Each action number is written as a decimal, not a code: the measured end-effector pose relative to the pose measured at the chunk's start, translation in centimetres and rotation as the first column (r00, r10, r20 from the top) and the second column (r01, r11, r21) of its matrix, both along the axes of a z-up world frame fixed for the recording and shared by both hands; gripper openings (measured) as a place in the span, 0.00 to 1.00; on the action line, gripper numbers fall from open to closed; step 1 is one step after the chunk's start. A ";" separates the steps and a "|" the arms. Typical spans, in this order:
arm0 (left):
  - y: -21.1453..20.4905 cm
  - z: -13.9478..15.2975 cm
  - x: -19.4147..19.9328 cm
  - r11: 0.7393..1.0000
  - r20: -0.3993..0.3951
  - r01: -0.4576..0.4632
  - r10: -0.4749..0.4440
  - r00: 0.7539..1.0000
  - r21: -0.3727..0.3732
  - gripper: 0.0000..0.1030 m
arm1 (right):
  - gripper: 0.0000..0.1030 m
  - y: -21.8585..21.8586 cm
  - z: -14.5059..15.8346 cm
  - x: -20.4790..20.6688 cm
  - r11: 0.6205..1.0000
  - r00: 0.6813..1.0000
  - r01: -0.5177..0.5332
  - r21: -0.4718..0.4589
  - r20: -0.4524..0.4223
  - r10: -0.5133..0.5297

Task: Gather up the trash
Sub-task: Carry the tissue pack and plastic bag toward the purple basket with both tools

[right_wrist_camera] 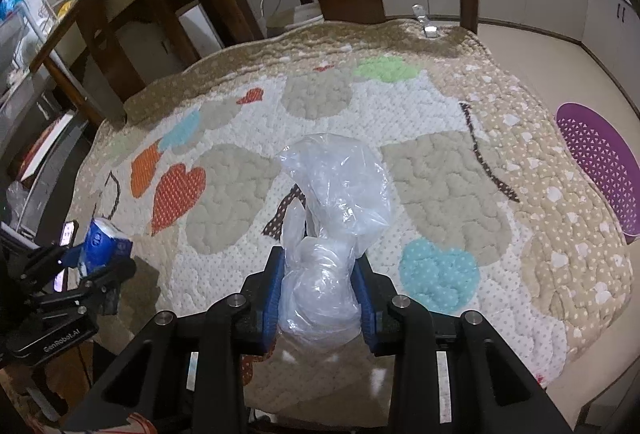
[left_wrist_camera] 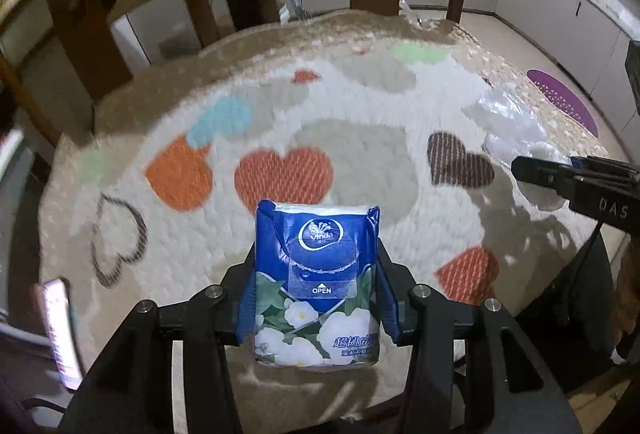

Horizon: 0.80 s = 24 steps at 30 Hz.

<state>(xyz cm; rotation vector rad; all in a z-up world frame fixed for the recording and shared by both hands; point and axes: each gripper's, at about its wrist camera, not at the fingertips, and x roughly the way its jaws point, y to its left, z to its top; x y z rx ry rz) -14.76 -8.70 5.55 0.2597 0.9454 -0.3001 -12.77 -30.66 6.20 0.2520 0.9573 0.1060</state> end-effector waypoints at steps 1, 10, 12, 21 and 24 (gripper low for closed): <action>-0.6 0.5 0.0 1.000 0.016 0.004 -0.004 1.000 0.015 0.46 | 0.35 -0.2 0.2 -0.1 1.000 1.000 0.006 0.004 0.005 -0.006; -4.8 2.7 0.0 0.997 0.056 0.051 -0.054 0.997 0.057 0.47 | 0.35 -2.8 2.5 -1.3 0.998 0.994 0.069 0.011 0.085 -0.070; -5.4 2.8 0.1 0.997 0.057 0.056 -0.059 0.997 0.058 0.47 | 0.35 -3.4 3.1 -1.6 0.997 0.991 0.082 0.008 0.104 -0.082; -8.6 3.2 0.7 0.994 0.034 0.085 -0.087 0.996 0.065 0.47 | 0.35 -6.8 4.3 -2.7 0.989 0.977 0.146 0.013 0.155 -0.147; -9.8 3.2 0.9 0.993 0.023 0.101 -0.102 0.994 0.063 0.47 | 0.35 -8.2 4.2 -3.1 0.984 0.971 0.175 0.025 0.160 -0.177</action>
